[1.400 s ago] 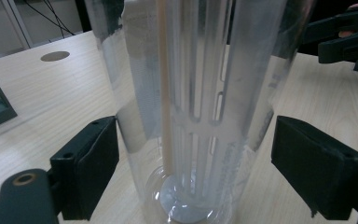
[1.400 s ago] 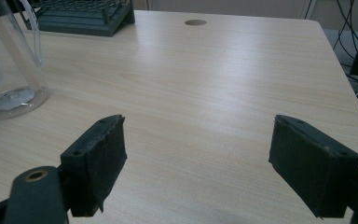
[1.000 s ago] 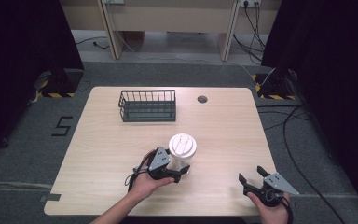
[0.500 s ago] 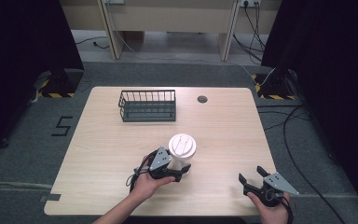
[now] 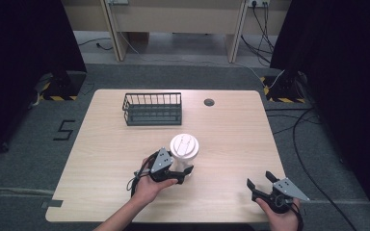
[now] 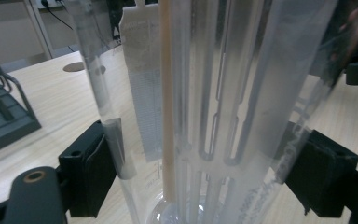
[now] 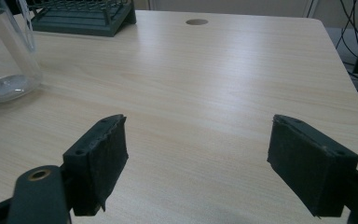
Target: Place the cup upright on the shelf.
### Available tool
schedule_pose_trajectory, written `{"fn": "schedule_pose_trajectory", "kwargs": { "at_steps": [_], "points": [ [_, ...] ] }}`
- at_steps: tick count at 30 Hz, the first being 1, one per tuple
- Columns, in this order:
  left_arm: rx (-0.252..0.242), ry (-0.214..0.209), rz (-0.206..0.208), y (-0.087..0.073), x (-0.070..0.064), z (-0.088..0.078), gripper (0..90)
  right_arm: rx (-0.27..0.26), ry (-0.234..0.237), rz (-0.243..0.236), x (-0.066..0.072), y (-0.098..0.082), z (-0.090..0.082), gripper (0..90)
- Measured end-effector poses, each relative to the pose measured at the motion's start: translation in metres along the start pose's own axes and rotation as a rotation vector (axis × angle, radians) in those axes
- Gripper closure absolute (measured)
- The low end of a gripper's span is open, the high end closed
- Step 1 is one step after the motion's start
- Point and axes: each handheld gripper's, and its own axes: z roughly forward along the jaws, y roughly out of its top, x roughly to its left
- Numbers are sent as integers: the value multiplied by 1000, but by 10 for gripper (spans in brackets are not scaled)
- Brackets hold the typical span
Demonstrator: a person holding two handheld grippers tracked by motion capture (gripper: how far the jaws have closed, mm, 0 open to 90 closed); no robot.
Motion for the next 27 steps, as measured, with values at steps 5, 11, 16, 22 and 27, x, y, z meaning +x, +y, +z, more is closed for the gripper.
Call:
{"fn": "schedule_pose_trajectory", "kwargs": {
  "at_steps": [5,11,16,22,27],
  "points": [
    [3,26,-7,3,6,-4,180,2,1,1,0,0,0,202],
    [-1,50,-10,8,15,-9,179,0,1,0,0,0,0,202],
    [-7,71,-17,11,22,-14,180,1,1,4,0,0,0,202],
    [5,97,-16,14,30,-19,180,0,2,2,-1,0,0,203],
    [8,116,-14,17,37,-23,180,1,1,5,0,0,0,203]
  ]
}}
